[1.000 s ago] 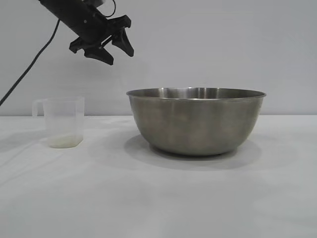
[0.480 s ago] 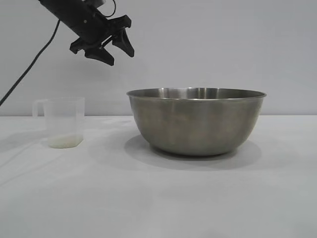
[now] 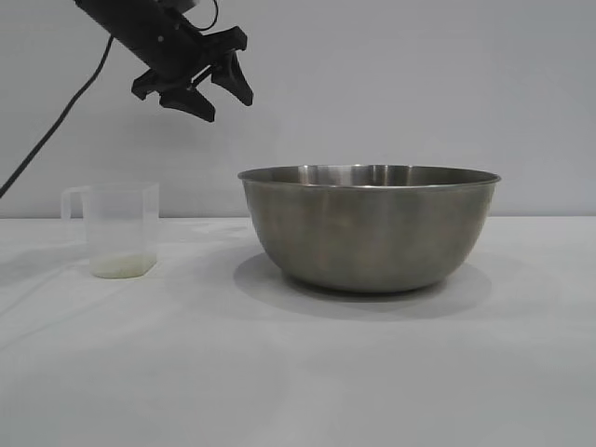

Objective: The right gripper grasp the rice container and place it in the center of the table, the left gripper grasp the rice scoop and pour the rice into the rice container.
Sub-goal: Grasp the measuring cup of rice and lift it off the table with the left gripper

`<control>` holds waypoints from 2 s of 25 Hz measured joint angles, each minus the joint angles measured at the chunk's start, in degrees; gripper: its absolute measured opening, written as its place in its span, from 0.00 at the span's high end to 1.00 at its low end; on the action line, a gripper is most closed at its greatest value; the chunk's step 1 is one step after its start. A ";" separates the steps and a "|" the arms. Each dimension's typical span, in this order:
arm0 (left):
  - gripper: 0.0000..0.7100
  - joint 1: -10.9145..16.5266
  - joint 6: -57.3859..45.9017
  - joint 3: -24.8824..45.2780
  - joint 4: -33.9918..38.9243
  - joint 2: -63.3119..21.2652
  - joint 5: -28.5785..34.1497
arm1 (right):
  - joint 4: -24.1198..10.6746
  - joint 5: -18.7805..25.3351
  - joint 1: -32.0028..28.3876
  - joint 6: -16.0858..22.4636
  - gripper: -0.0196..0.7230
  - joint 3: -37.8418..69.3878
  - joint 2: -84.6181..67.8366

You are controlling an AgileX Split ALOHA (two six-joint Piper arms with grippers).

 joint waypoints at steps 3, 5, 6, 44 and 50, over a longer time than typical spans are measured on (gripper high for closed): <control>0.40 0.00 0.00 0.00 0.00 0.00 0.04 | -0.25 0.00 0.00 0.11 0.38 0.11 -1.92; 0.40 0.00 0.00 0.00 0.09 0.00 0.04 | -0.25 0.00 0.00 0.11 0.46 0.11 -2.63; 0.40 0.00 0.00 0.00 0.09 0.00 0.04 | -0.25 0.00 0.00 0.11 0.45 0.11 -3.00; 0.40 0.63 6.83 0.00 2.72 -10.79 8.15 | -1.30 0.00 0.00 1.80 0.45 0.11 -5.71; 0.40 1.00 6.83 0.00 2.45 -11.15 8.84 | -1.30 0.00 0.00 1.80 0.45 0.11 -5.71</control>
